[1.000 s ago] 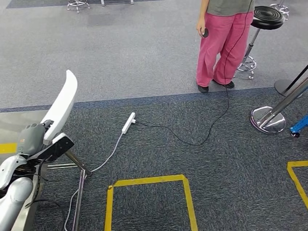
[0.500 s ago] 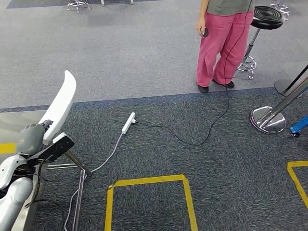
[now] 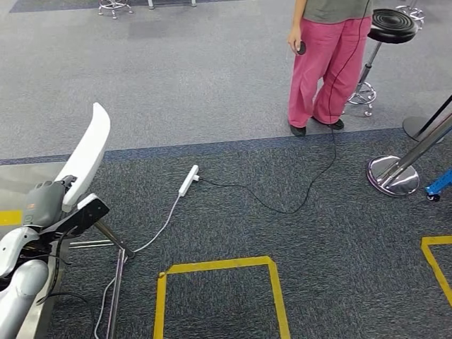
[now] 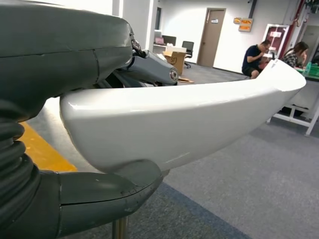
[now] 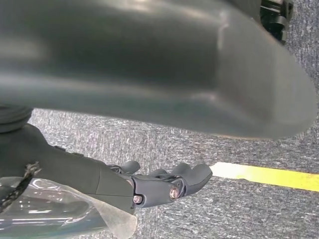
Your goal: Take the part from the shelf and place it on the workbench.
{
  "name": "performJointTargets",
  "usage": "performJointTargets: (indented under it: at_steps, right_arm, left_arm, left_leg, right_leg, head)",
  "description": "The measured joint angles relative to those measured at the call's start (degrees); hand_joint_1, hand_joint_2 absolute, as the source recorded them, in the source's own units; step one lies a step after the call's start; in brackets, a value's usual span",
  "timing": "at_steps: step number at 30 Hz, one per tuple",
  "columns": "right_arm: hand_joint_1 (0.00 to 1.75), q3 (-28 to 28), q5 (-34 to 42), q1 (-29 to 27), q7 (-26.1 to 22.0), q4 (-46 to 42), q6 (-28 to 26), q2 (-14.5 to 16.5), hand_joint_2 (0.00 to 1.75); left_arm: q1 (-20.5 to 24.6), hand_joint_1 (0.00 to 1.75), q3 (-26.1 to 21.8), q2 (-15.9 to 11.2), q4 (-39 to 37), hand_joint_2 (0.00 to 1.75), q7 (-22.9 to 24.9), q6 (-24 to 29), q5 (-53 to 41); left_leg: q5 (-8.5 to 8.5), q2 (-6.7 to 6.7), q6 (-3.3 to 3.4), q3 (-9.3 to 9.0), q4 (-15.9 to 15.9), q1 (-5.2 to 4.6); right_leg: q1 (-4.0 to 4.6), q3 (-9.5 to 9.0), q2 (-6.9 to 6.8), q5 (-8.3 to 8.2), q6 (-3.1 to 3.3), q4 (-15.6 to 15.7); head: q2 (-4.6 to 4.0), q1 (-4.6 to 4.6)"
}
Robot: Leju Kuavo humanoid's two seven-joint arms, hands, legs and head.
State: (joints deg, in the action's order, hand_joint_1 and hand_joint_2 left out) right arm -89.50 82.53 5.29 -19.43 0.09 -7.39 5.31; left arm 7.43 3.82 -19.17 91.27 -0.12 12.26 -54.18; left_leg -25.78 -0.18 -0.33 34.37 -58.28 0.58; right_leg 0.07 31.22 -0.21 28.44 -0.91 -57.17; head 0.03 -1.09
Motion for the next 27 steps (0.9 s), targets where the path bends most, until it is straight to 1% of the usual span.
performJointTargets:
  at_steps: [8, 9, 11, 12, 13, 14, 16, 17, 18, 19, 20, 21, 22, 23, 24, 25, 26, 27]
  right_arm:
    - [0.00, 0.00, -0.10, -0.11, -0.07, 0.00, 0.00, 0.00, 0.00]
    - [0.00, 0.00, -0.10, -0.10, -0.06, 0.00, 0.00, 0.03, 0.00]
    - [0.00, 0.00, -0.10, -0.03, -0.05, 0.00, 0.00, 0.08, 0.00]
    - [0.00, 0.00, -0.09, -0.02, -0.06, 0.00, 0.00, 0.10, 0.00]
    - [0.00, 0.00, -0.07, -0.03, -0.08, 0.00, 0.01, 0.09, 0.00]
    - [0.00, 0.00, -0.06, -0.06, -0.09, 0.00, 0.01, 0.09, 0.00]
    - [0.00, 0.00, -0.05, -0.09, -0.09, 0.00, 0.02, 0.09, 0.00]
    - [0.00, 0.00, -0.06, -0.11, -0.08, 0.00, 0.02, 0.09, 0.00]
    - [0.00, 0.00, -0.06, -0.12, -0.07, 0.00, 0.02, 0.09, 0.00]
    - [0.00, 0.00, -0.06, -0.10, -0.07, 0.00, 0.02, 0.09, 0.00]
    - [0.00, 0.00, -0.06, -0.07, -0.07, 0.00, 0.02, 0.09, 0.00]
    - [0.00, 0.00, -0.06, 0.00, -0.07, -0.02, 0.03, 0.13, 0.00]
    - [0.00, 0.00, -0.07, 0.06, -0.07, -0.07, 0.04, 0.26, 0.00]
    - [0.00, 0.00, -0.07, 0.10, -0.06, -0.10, 0.05, 0.39, 0.00]
    - [0.00, 0.00, -0.08, 0.12, -0.04, -0.14, 0.05, 0.50, 0.00]
    - [0.00, 0.00, -0.07, 0.09, -0.02, -0.16, 0.05, 0.58, 0.00]
    - [0.00, 0.00, -0.06, 0.05, 0.01, -0.15, 0.04, 0.56, 0.00]
    - [0.00, 0.00, -0.07, 0.00, -0.01, -0.15, 0.04, 0.54, 0.00]
  left_arm:
    - [-0.12, 1.75, 0.00, -0.03, 0.04, 1.75, -0.08, 0.32, 0.00]
    - [-0.13, 1.75, -0.01, -0.06, 0.09, 1.75, -0.01, 0.28, 0.00]
    - [-0.12, 1.75, -0.06, -0.21, 0.33, 1.75, 0.04, 0.33, -0.01]
    - [-0.11, 1.75, -0.10, -0.27, 0.45, 1.75, -0.01, 0.42, -0.01]
    - [-0.05, 1.75, -0.13, -0.31, 0.55, 1.75, -0.09, 0.53, -0.02]
    - [-0.01, 1.75, -0.15, -0.31, 0.58, 1.75, -0.17, 0.63, -0.02]
    - [0.01, 1.75, -0.14, -0.25, 0.59, 1.75, -0.27, 0.62, -0.02]
    - [-0.02, 1.75, -0.14, -0.21, 0.59, 1.75, -0.27, 0.57, -0.02]
    - [-0.04, 1.75, -0.13, -0.17, 0.59, 1.75, -0.27, 0.51, -0.02]
    - [-0.03, 1.75, -0.13, -0.15, 0.59, 1.75, -0.26, 0.49, -0.02]
    - [-0.01, 1.75, -0.13, -0.14, 0.61, 1.75, -0.23, 0.47, -0.02]
    - [0.01, 1.75, -0.14, -0.16, 0.65, 1.75, -0.19, 0.46, -0.02]
    - [0.07, 1.75, -0.15, -0.19, 0.72, 1.75, -0.15, 0.45, -0.03]
    - [0.12, 1.75, -0.16, -0.24, 0.80, 1.75, -0.13, 0.44, -0.03]
    - [0.16, 1.75, -0.17, -0.27, 0.87, 1.75, -0.12, 0.44, -0.04]
    - [0.17, 1.75, -0.17, -0.30, 0.92, 1.75, -0.12, 0.44, -0.04]
    - [0.12, 1.75, -0.19, -0.31, 0.94, 1.75, -0.12, 0.45, -0.04]
    - [0.05, 1.75, -0.20, -0.34, 0.94, 1.75, -0.13, 0.47, -0.03]
  left_leg:
    - [-0.03, 0.00, 0.06, 0.02, -0.06, -0.06]
    - [-0.04, -0.01, 0.30, 0.02, -0.04, -0.13]
    - [0.36, 0.02, 1.04, -0.45, 0.95, -0.09]
    - [0.73, 0.05, 1.45, -0.89, 1.82, 0.06]
    - [1.09, 0.08, 1.68, -1.27, 2.60, 0.22]
    - [1.32, 0.11, 1.79, -1.52, 3.06, 0.35]
    - [1.35, 0.10, 1.83, -1.55, 3.21, 0.37]
    - [1.29, 0.08, 1.72, -1.57, 3.19, 0.41]
    - [1.22, 0.04, 1.53, -1.60, 3.15, 0.50]
    - [1.10, -0.03, 1.23, -1.65, 3.03, 0.67]
    - [0.88, -0.10, 0.79, -1.70, 2.76, 0.88]
    - [0.60, -0.18, 0.23, -1.65, 2.37, 0.98]
    - [0.31, -0.26, -0.34, -1.51, 1.80, 1.07]
    - [0.10, -0.33, -0.85, -1.37, 1.37, 1.11]
    - [0.02, -0.39, -1.23, -1.26, 1.13, 1.13]
    - [-0.01, -0.43, -1.50, -1.23, 1.01, 1.28]
    - [-0.14, -0.42, -1.74, -1.24, 1.00, 1.46]
    - [-0.68, -0.34, -1.88, -1.03, 0.36, 1.63]
  right_leg:
    - [-0.05, -0.02, 0.00, -0.06, -0.07, 0.12]
    - [-0.12, -0.09, -0.04, -0.16, -0.24, 0.30]
    - [-0.18, -0.25, -0.05, -0.32, -0.77, 0.77]
    - [-0.17, -0.01, -0.01, 0.05, -1.02, 0.37]
    - [-0.18, 0.75, 0.07, 0.97, -1.16, -1.05]
    - [-0.30, 2.22, 0.15, 2.45, -1.27, -3.87]
    - [-0.64, 6.29, 0.20, 5.67, -1.58, -11.56]
    - [-0.89, 7.82, 0.20, 6.21, -1.82, -14.22]
    - [-1.18, 8.33, 0.19, 5.63, -2.09, -14.73]
    - [-1.55, 7.63, 0.17, 3.99, -2.39, -12.83]
    - [-1.99, 5.88, 0.16, 1.76, -2.77, -9.02]
    - [-2.25, 4.06, 0.35, 0.29, -3.17, -5.34]
    - [-2.38, 2.52, 0.60, -0.67, -3.19, -2.45]
    - [-2.35, 1.64, 0.84, -0.92, -3.00, -0.95]
    - [-2.13, 1.48, 1.07, -0.56, -2.54, -0.90]
    - [-2.00, 1.44, 1.11, -0.55, -1.86, -1.00]
    - [-1.90, 1.46, 1.08, -0.50, -1.34, -1.13]
    - [-1.81, 1.39, 1.05, -0.45, -0.83, -1.16]
  head:
    - [0.00, 0.01]
    - [0.01, -0.01]
    - [0.00, 0.00]
    - [0.00, 0.06]
    - [0.00, 0.15]
    - [0.00, 0.23]
    - [0.01, 0.26]
    - [0.00, 0.26]
    - [0.00, 0.26]
    - [0.00, 0.26]
    - [-0.01, 0.27]
    - [-0.01, 0.32]
    - [-0.01, 0.34]
    - [-0.01, 0.36]
    - [0.00, 0.39]
    - [0.00, 0.38]
    - [0.00, 0.38]
    - [0.00, 0.38]
